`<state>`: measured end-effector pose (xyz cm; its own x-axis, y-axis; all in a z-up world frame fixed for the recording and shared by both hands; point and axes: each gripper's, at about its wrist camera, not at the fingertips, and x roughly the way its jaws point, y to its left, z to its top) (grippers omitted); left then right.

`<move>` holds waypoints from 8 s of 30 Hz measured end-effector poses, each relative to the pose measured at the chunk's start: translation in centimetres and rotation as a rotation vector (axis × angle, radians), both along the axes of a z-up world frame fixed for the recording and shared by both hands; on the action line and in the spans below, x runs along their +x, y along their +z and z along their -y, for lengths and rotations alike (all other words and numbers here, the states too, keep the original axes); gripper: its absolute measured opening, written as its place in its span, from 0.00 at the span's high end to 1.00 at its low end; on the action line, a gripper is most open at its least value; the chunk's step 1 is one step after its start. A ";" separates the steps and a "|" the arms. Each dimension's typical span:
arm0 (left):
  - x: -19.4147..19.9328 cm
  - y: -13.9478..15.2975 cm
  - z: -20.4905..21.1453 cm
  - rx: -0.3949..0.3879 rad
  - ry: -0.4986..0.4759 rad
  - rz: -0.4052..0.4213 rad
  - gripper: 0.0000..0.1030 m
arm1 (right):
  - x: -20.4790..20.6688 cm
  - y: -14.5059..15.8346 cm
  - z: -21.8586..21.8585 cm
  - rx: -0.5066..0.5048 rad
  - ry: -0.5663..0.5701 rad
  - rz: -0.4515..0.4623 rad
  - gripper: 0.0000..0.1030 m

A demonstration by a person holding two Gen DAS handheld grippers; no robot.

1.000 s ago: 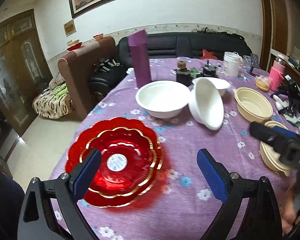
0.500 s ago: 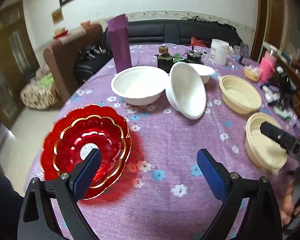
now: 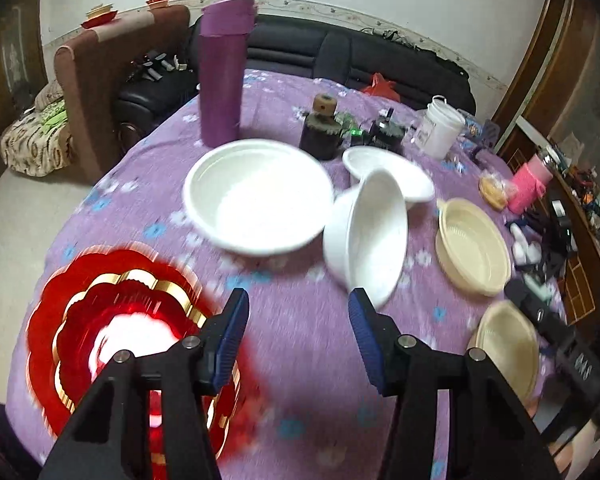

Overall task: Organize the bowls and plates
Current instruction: 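Grasp the rim of the large white paper bowl with both tools, then carry the white bowl onto the red plate stack and release, then grasp the rim of the large beige plastic bowl with both tools, then carry the beige bowl over the stack and lower it onto the white bowl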

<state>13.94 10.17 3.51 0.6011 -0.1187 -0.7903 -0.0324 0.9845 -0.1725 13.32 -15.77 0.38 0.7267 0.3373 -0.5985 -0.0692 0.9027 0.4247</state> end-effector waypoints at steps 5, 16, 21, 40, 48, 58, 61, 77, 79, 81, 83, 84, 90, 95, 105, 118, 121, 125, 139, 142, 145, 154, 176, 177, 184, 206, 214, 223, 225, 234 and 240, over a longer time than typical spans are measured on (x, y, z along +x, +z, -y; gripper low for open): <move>5.0 -1.0 2.2 0.090 -0.007 -0.006 0.50 | 0.5 -0.9 -0.1 0.025 0.006 0.030 0.01; 8.2 -3.9 5.1 0.110 -0.054 -0.090 0.94 | 0.6 -1.8 0.3 0.012 0.012 0.041 0.01; 5.2 -3.5 4.3 0.006 -0.090 -0.126 0.94 | 0.8 -2.4 0.2 0.043 0.039 0.012 0.01; -0.5 -9.4 1.7 -0.185 -0.013 -0.275 0.90 | 0.4 -4.4 -6.4 -0.132 0.263 -0.026 0.03; -1.2 -8.5 2.2 -0.206 -0.042 -0.253 0.89 | 0.6 -5.3 -6.2 -0.127 0.258 -0.047 0.68; -5.1 -3.0 -0.5 -0.161 -0.016 -0.100 0.89 | -1.3 -1.5 -7.4 -0.002 0.264 0.013 0.69; -6.4 -1.9 -3.1 -0.154 0.027 -0.061 0.89 | -1.5 -0.4 -10.1 -0.012 0.309 0.014 0.69; -6.9 -5.8 -16.5 -0.140 0.303 -0.097 0.87 | -0.9 -1.7 -25.8 -0.172 0.509 -0.050 0.69; -6.7 -6.4 -17.0 -0.121 0.315 -0.110 0.87 | -0.4 -2.4 -26.8 -0.186 0.516 -0.070 0.69; -6.4 -6.9 -17.5 -0.107 0.325 -0.120 0.86 | -0.3 -2.9 -27.6 -0.199 0.517 -0.082 0.69; -6.4 -7.1 -17.6 -0.095 0.331 -0.118 0.85 | -0.3 -3.4 -28.2 -0.214 0.517 -0.094 0.69; -6.4 -7.0 -17.6 -0.088 0.331 -0.110 0.83 | -0.3 -3.5 -28.4 -0.223 0.515 -0.095 0.68; -6.9 -5.8 -17.3 -0.061 0.334 -0.074 0.50 | -0.6 -4.0 -28.9 -0.272 0.490 -0.098 0.65; -8.1 -4.1 -17.7 -0.073 0.348 -0.021 0.31 | -0.3 -4.2 -28.2 -0.219 0.473 -0.100 0.58; -10.5 0.1 -13.8 0.036 0.310 0.087 0.16 | -3.1 -0.5 -25.7 -0.218 0.419 0.035 0.36; -12.1 2.2 -6.1 0.262 0.210 0.176 0.16 | -5.3 -0.1 -16.5 -0.232 0.271 0.029 0.32; -12.2 2.3 -5.0 0.268 0.189 0.179 0.16 | -5.5 -0.3 -14.4 -0.229 0.233 0.020 0.32; -12.1 2.1 -3.4 0.279 0.160 0.176 0.16 | -5.9 -0.5 -12.1 -0.194 0.193 0.006 0.32; -11.1 1.0 0.4 0.273 0.061 0.134 0.16 | -7.3 -0.6 -5.0 -0.249 0.057 0.031 0.31; -10.7 0.6 1.4 0.210 0.000 0.111 0.16 | -7.8 0.0 -3.2 -0.352 -0.007 0.063 0.31; -9.9 0.1 2.9 0.123 -0.075 0.085 0.16 | -7.9 0.5 -0.8 -0.450 -0.092 0.070 0.30; -5.3 -3.0 9.8 0.041 -0.209 -0.033 0.16 | -5.1 -1.9 5.3 -0.478 -0.227 -0.102 0.28; -0.8 -9.0 16.7 -0.104 -0.353 -0.214 0.79 | -5.2 -5.6 5.2 -0.325 -0.137 -0.212 0.61; -1.1 -8.8 16.6 -0.093 -0.347 -0.205 0.79 | -5.3 -5.4 4.9 -0.330 -0.131 -0.202 0.62; -2.0 -8.0 14.6 -0.120 -0.313 -0.182 0.79 | -6.1 -3.8 3.1 -0.352 -0.113 -0.151 0.65; -8.2 -2.6 3.5 -0.133 -0.079 0.010 0.78 | -7.9 0.4 -7.0 -0.359 0.086 -0.006 0.66; -9.7 -1.3 -3.6 -0.166 0.062 0.051 0.78 | -7.5 1.8 -13.7 -0.369 0.205 0.048 0.66; -10.2 -0.9 -11.7 -0.187 0.218 0.081 0.78 | -6.6 2.9 -22.0 -0.406 0.353 0.111 0.65; -9.8 -1.1 -13.4 -0.182 0.254 0.078 0.78 | -6.2 2.5 -23.5 -0.413 0.382 0.109 0.65; -8.6 -3.6 -17.6 -0.149 0.343 0.027 0.78 | -4.2 -0.5 -29.0 -0.442 0.476 0.051 0.65; -8.5 -4.1 -17.3 -0.061 0.352 0.032 0.78 | -3.1 -2.2 -30.0 -0.454 0.495 0.011 0.65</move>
<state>5.47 27.43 -0.59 0.6381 0.0536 -0.7681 -0.3613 0.9017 -0.2373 10.19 14.28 -1.84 0.5580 0.3492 -0.7528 -0.5233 0.8521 0.0074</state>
